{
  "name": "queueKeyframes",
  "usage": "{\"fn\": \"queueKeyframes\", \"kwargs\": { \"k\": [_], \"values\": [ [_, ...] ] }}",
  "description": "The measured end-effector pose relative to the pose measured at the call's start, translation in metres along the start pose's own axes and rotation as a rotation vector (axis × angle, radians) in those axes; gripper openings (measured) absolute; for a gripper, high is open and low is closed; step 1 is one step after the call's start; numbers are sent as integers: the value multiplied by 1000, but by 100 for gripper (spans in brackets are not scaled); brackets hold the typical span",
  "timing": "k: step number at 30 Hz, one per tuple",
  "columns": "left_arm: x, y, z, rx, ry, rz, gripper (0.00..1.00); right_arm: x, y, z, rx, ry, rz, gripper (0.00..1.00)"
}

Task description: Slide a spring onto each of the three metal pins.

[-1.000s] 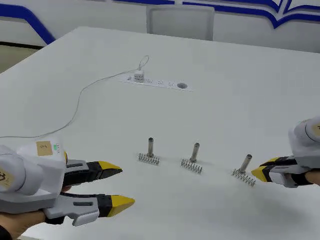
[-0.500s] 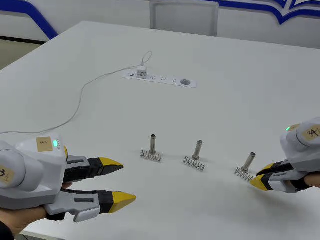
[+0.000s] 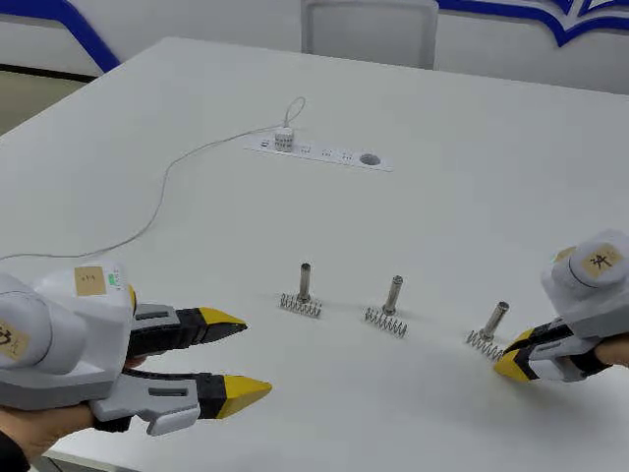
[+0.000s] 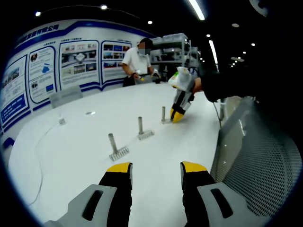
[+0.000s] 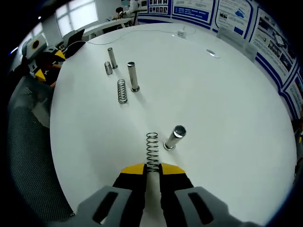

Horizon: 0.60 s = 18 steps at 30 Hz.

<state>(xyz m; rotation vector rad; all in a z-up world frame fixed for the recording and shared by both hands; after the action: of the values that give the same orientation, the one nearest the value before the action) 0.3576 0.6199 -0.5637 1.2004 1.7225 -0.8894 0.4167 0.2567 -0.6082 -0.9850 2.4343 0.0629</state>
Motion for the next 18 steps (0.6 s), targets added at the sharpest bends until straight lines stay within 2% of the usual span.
{"fn": "queueKeyframes", "kwargs": {
  "k": [13,18],
  "values": [
    [-1,-3,7,57,45,45,43,-5,6,-7,-15,12,-18,11],
    [-6,-1,9,85,62,71,43,-17,16,-16,-30,1,-52,11]
  ]
}}
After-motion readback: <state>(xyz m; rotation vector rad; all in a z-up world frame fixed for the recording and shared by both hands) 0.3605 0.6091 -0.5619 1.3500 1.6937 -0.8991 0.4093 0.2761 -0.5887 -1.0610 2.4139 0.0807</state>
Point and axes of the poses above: the centre of the closed fingertips' face, and the gripper's own axes: z roughly forward along the fingers, y roughly to its left, x roughly out of its underside, the point moved 9 cm from there along -z, roughly backward along the fingers, and after that the axes turned 9 degrees about x, right-handed, at the moved point
